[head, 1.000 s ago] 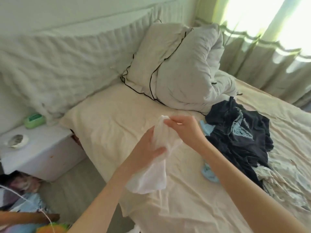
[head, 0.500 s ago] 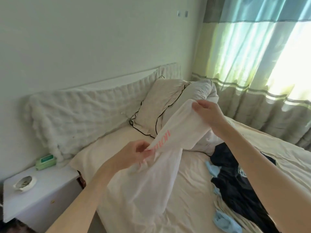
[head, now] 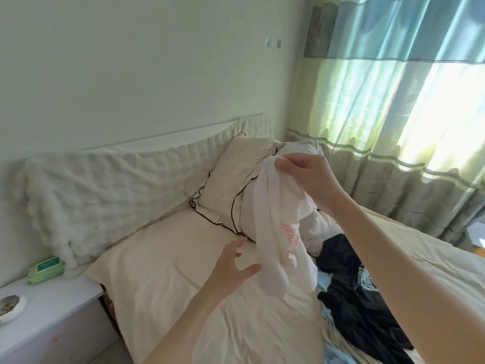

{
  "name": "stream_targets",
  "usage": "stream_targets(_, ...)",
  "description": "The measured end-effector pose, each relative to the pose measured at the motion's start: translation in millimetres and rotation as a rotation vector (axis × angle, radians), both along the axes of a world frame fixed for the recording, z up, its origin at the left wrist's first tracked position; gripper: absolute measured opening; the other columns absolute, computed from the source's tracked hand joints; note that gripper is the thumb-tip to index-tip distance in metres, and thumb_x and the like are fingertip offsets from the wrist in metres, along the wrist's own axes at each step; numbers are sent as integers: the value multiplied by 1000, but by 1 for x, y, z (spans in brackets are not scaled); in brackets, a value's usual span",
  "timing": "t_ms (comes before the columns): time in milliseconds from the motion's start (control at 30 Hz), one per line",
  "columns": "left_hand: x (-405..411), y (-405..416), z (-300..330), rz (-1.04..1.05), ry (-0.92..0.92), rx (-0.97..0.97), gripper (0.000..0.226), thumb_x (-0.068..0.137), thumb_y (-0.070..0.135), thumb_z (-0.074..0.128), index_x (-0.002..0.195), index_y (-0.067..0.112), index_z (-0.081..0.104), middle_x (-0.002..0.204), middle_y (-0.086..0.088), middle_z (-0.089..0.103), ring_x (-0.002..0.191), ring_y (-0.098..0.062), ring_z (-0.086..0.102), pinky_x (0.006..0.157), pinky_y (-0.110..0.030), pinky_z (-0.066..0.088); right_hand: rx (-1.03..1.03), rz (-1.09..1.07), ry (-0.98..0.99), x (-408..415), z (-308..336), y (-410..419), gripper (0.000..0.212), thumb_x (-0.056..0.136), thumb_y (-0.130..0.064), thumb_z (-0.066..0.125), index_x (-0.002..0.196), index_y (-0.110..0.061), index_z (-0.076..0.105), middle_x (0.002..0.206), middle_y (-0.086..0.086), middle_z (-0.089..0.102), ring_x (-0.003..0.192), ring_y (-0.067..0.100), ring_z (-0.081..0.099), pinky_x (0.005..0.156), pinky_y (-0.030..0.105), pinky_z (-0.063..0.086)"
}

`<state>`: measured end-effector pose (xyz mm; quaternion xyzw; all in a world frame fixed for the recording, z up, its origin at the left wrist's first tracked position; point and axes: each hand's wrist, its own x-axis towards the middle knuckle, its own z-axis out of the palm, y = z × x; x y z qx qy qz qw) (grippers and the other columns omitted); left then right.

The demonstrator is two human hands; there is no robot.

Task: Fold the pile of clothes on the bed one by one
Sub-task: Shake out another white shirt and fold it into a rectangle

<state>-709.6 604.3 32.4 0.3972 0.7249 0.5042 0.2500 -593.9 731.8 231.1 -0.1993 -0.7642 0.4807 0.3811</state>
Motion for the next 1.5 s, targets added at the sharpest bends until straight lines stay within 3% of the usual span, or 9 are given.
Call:
stream_targets(200, 30, 22, 20, -36, -39, 76, 49, 69, 33, 77, 107, 43, 48, 108, 18, 57, 96, 12, 53, 74, -6, 41, -23, -27, 49, 6, 0, 4, 11, 86, -13, 68, 87, -22, 73, 73, -12, 69, 73, 3, 61, 79, 23, 51)
stream_targets(367, 16, 9, 23, 82, 151, -142, 21, 90, 23, 59, 90, 4, 68, 87, -13, 68, 79, -21, 63, 64, -27, 41, 117, -178, -72, 24, -10, 26, 14, 87, -20, 67, 82, -32, 73, 64, -24, 66, 66, -10, 58, 70, 11, 47)
stream_targets(500, -25, -21, 51, 16, 106, -77, 26, 84, 23, 68, 62, 14, 57, 56, 6, 56, 52, -7, 46, 49, -20, 32, 152, -440, -345, 47, -40, 55, 9, 85, -20, 67, 88, -20, 77, 83, 3, 73, 85, 21, 63, 78, 32, 47)
stream_targets(633, -37, -24, 93, -116, 155, -57, 18, 88, 17, 64, 86, 0, 66, 72, -1, 58, 65, -10, 48, 60, -25, 35, 62, -263, -537, 43, -73, 49, 22, 86, -10, 68, 108, -6, 70, 107, 12, 69, 98, 23, 61, 90, 28, 44)
stream_targets(767, -19, -10, 123, -237, 252, -94, 18, 87, 24, 65, 82, 7, 67, 68, 3, 57, 61, -7, 48, 60, -23, 36, 128, 230, -666, 22, -92, 4, 60, 79, -28, 76, 133, -23, 51, 123, -11, 56, 110, 4, 51, 90, 10, 35)
stream_targets(833, -10, -5, 131, -225, 316, -86, 14, 86, 27, 65, 81, 14, 68, 66, 6, 59, 57, -2, 49, 56, -18, 37, 132, 318, -628, 13, -104, -17, 48, 78, -32, 76, 121, -30, 54, 109, -15, 61, 98, -1, 56, 85, 11, 41)
stream_targets(1000, -14, -10, 137, -92, 467, -40, 3, 87, 20, 62, 86, 18, 62, 74, 5, 62, 69, -9, 55, 62, -19, 40, 173, -48, -339, -7, -129, -39, 16, 91, -15, 54, 78, -9, 48, 68, 0, 49, 64, 17, 43, 63, 34, 36)
stream_targets(1300, -47, -46, 104, 104, 1044, -357, 30, 79, 6, 53, 106, 22, 50, 100, 5, 46, 95, -19, 50, 62, -28, 31, 258, -84, -370, -16, -109, -15, 13, 88, -3, 41, 87, -9, 53, 72, 0, 52, 71, 20, 47, 62, 25, 35)
stream_targets(1500, -57, -53, 98, 62, 563, -191, 16, 88, 10, 58, 82, 25, 58, 75, 13, 59, 74, -8, 56, 58, -7, 36, 735, 68, -557, 3, -112, 2, 13, 90, -6, 48, 100, -4, 55, 96, 10, 57, 83, 30, 55, 73, 34, 41)
